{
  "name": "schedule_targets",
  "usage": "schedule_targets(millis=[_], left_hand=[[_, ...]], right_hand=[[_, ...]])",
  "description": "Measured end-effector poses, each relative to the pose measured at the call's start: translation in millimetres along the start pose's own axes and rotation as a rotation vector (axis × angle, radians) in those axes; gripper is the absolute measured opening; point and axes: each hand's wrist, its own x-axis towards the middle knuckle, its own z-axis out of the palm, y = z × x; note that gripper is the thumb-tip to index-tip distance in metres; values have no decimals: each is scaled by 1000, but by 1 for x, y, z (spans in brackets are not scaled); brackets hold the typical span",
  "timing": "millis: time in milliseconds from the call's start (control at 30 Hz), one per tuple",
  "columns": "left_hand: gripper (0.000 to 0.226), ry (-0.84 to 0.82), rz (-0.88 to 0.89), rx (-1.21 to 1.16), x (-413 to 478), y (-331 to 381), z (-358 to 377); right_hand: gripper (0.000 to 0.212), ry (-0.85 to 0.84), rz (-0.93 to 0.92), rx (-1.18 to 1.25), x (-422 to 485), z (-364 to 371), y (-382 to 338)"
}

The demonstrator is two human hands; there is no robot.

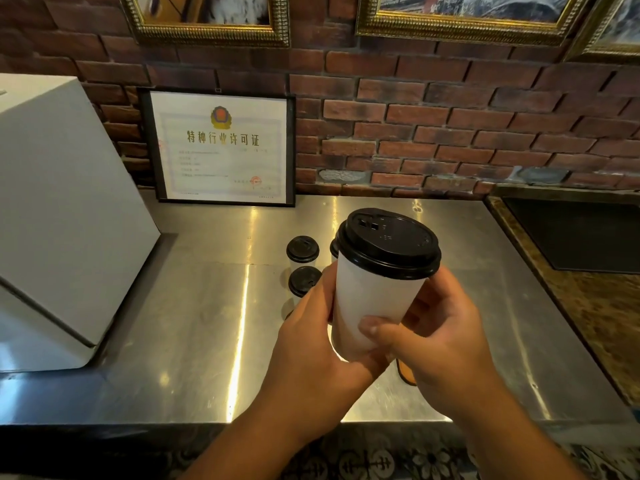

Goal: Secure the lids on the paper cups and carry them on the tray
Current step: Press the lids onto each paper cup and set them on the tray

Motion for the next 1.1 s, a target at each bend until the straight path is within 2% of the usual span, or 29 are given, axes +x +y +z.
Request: schedule_targets(millis=[133, 367, 500, 633, 767, 967, 1100], left_hand=[[104, 5, -10, 2, -2, 3, 1], [92, 25, -36, -21, -5, 9, -2], [88, 52, -35, 9, -7, 14, 0], [91, 85, -48, 36, -8, 18, -1], [97, 66, -31, 19, -10, 22, -6], [94, 55, -26, 65, -10, 23, -4], [100, 65, -31, 10, -11, 23, -8]], right_hand=[[88, 29, 8, -14, 0, 2, -4], [88, -25, 77, 40, -3, 3, -12], [90, 10, 72, 6, -3, 2, -13], [94, 23, 67, -17, -5, 3, -12], [88, -20, 81, 12, -6, 3, -18], [90, -13, 89, 38, -7, 3, -20], [87, -22, 94, 59, -9, 6, -21]])
